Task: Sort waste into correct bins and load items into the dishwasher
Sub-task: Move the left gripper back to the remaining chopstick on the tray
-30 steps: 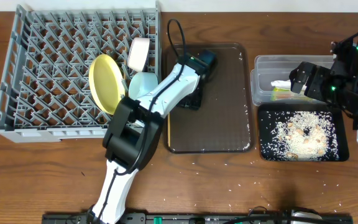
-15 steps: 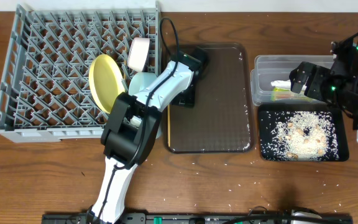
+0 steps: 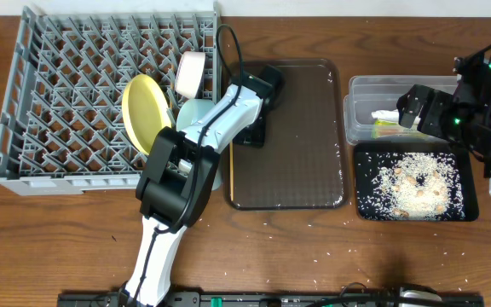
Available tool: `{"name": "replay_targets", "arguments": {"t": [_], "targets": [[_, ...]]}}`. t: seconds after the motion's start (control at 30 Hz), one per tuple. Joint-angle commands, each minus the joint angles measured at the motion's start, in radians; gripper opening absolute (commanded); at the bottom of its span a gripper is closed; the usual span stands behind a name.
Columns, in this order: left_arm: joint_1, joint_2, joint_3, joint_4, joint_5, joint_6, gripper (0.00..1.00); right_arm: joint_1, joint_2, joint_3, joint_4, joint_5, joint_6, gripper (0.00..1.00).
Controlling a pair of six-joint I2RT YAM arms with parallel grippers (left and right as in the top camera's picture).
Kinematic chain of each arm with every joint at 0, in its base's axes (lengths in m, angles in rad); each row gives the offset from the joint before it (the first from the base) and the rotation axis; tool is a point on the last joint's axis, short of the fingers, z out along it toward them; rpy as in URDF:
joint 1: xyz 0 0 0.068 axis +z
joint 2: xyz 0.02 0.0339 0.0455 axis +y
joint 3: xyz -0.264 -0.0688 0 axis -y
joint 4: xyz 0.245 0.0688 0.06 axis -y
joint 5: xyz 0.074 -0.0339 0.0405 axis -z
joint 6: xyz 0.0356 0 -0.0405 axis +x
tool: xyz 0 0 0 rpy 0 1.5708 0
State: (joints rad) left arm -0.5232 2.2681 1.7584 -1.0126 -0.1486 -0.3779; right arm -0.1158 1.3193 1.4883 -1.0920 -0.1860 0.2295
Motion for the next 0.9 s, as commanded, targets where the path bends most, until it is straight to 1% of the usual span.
{"name": "replay_targets", "arguments": {"t": [0.0, 0.23, 0.47, 0.67, 0.87], "targets": [[0.0, 0.026, -0.039, 0.004, 0.031, 0.051, 0.64, -0.008, 0.001, 0.002, -0.001, 0.002, -0.009, 0.99], [0.0, -0.028, -0.037, 0.005, 0.033, 0.063, 0.64, -0.008, 0.001, 0.002, -0.001, 0.002, -0.009, 0.99], [-0.002, -0.027, -0.038, 0.016, 0.089, 0.063, 0.64, -0.008, 0.001, 0.002, -0.001, 0.002, -0.009, 0.99], [-0.005, -0.043, -0.037, 0.012, 0.085, 0.071, 0.64, -0.008, 0.001, 0.002, -0.001, 0.002, -0.009, 0.99], [-0.006, -0.106, -0.023, 0.013, 0.085, 0.078, 0.64, -0.008, 0.001, 0.002, -0.001, 0.002, -0.009, 0.99]]}}
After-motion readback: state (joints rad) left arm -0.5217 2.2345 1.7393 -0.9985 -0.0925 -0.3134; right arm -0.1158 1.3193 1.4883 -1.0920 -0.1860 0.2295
